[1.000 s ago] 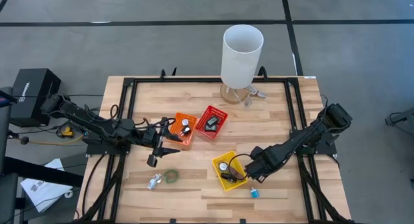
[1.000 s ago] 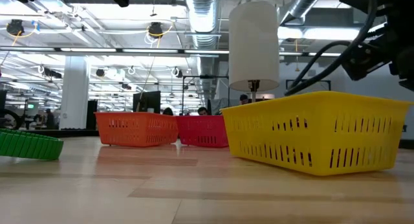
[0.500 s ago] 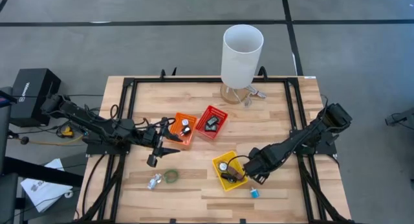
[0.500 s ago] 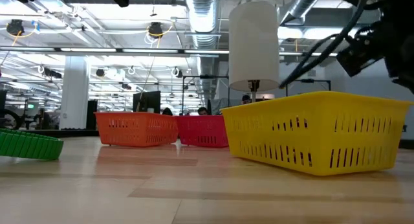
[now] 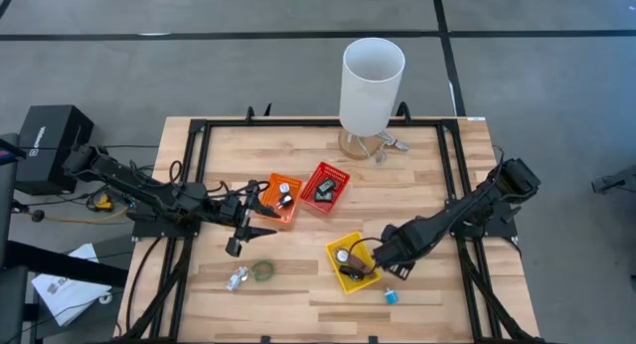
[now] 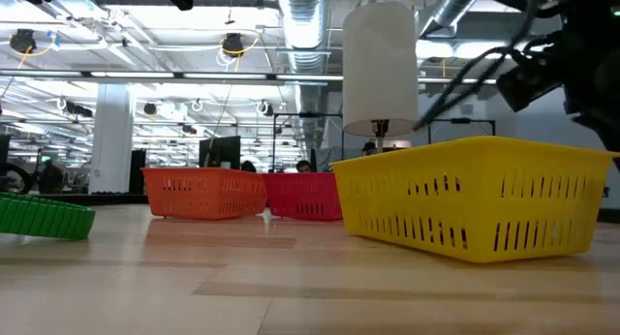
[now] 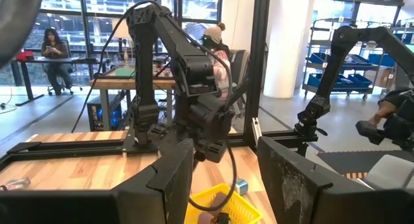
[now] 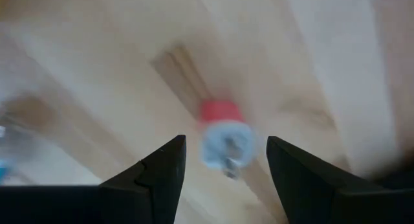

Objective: Pick & Place Office items
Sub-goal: Put the pink charger adapter into the orange bin

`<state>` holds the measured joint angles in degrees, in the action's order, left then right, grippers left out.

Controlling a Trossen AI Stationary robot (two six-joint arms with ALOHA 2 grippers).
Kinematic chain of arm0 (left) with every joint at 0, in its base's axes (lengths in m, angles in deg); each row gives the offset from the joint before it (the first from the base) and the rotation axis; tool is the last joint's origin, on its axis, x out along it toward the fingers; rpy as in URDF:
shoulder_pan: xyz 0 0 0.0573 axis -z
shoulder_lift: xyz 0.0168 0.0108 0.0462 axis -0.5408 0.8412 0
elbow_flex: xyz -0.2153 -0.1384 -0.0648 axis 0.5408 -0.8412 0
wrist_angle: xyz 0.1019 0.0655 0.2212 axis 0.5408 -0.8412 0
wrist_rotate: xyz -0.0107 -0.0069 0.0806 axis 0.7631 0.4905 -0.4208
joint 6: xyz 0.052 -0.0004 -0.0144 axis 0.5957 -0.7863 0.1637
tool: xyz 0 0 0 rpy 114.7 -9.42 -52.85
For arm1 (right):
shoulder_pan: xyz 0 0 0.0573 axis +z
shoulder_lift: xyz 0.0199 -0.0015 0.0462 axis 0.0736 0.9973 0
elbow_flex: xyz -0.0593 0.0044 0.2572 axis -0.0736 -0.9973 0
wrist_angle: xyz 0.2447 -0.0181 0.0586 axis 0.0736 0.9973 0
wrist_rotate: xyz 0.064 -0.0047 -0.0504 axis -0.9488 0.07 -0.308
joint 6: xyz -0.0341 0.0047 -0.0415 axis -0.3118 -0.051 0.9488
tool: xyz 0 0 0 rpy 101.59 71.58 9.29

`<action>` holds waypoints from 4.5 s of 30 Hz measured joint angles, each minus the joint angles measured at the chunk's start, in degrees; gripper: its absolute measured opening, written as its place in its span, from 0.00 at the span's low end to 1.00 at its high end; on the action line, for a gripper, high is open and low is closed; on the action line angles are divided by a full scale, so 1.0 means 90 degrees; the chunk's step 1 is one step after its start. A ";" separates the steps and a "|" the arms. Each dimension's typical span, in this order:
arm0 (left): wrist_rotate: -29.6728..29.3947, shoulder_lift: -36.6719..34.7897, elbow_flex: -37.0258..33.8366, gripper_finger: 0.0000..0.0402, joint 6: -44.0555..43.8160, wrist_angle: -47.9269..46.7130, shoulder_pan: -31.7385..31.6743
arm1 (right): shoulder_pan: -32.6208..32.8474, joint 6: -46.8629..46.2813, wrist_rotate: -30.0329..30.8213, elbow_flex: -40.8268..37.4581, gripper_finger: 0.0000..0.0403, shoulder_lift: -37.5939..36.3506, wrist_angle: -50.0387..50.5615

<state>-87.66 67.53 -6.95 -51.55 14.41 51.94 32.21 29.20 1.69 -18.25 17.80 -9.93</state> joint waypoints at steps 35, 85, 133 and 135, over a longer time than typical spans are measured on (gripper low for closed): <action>-0.0002 0.0000 0.0000 0.41 -0.0006 0.0000 0.0001 | 0.0426 -0.0891 0.0298 -0.0274 0.51 0.0017 -0.0140; -0.0002 0.0000 -0.0001 0.41 -0.0070 0.0019 0.0002 | 0.0358 -0.0953 0.0289 -0.1021 0.32 0.0015 -0.1439; -0.1131 0.0876 -0.0002 0.41 0.1382 0.0316 -0.0022 | -0.2661 0.5836 0.1144 -0.1855 0.37 -0.2012 -0.8895; -0.1447 0.1154 -0.0002 0.41 0.1838 0.0639 -0.0032 | -0.2704 0.5852 0.1086 -0.1845 0.35 -0.1831 -0.9190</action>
<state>-100.68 77.91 -6.98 -35.01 20.16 51.65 7.87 81.87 11.46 -34.86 1.32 -92.64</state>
